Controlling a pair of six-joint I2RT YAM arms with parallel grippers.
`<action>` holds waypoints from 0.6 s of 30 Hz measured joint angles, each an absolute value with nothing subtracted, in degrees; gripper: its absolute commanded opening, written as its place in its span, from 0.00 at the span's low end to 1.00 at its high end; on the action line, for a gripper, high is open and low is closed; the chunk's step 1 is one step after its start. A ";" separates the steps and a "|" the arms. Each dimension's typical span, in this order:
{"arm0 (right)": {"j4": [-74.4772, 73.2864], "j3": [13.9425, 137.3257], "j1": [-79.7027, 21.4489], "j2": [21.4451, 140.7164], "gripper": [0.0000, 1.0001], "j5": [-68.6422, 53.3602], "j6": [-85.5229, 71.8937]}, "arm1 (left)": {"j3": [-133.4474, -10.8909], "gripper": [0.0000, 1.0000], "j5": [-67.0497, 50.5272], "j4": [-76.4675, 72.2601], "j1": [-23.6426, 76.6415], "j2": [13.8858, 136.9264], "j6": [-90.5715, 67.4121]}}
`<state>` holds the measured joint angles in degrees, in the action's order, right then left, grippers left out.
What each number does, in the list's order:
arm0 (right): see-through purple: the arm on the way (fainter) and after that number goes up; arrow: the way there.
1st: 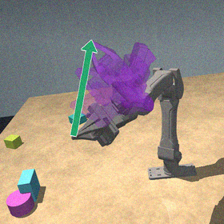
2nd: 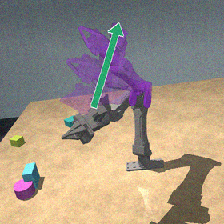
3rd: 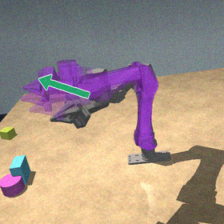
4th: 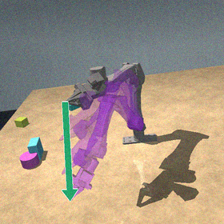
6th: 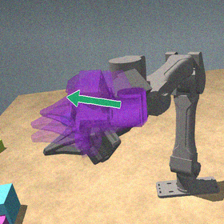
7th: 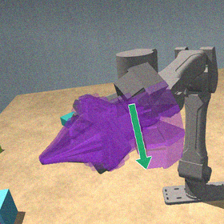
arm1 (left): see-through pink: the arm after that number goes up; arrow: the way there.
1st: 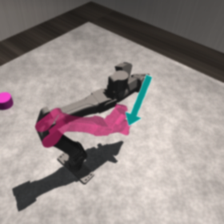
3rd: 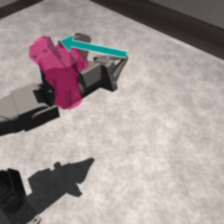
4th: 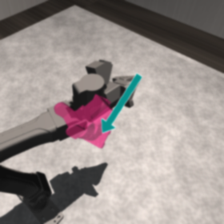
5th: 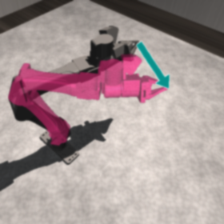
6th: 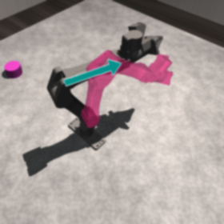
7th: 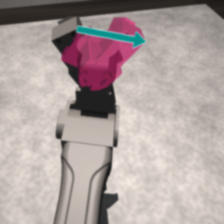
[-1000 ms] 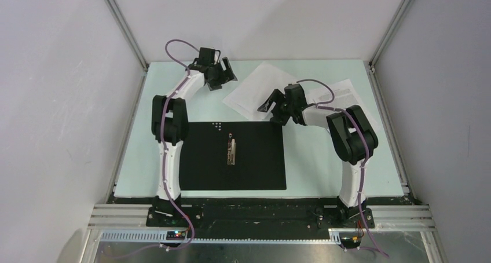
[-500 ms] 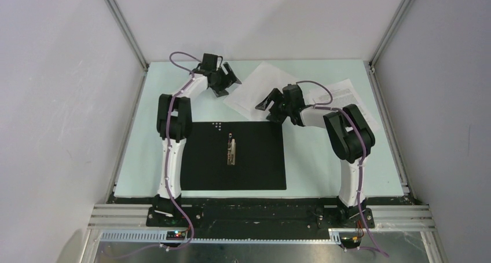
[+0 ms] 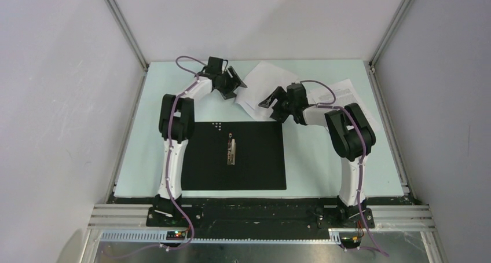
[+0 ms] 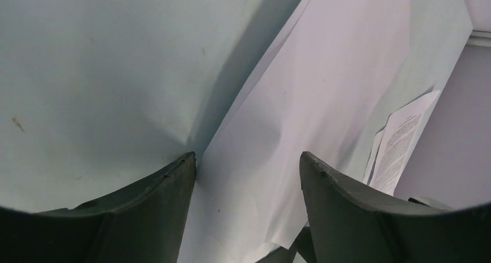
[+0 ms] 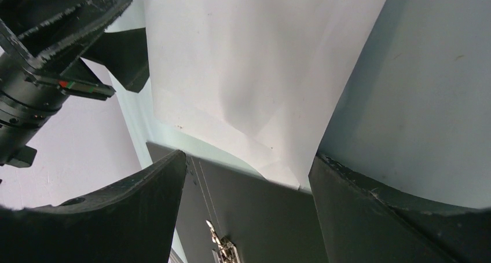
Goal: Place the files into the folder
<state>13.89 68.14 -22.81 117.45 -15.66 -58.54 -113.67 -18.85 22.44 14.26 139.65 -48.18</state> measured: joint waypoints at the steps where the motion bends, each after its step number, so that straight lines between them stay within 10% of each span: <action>1: 13.87 68.14 -22.48 117.45 0.81 -15.73 -58.46 | -113.45 0.71 -18.85 22.33 14.39 139.59 -48.23; 18: 13.52 68.16 -20.56 117.45 0.80 -17.56 -56.05 | -113.08 0.35 -20.40 25.63 15.11 139.48 -52.66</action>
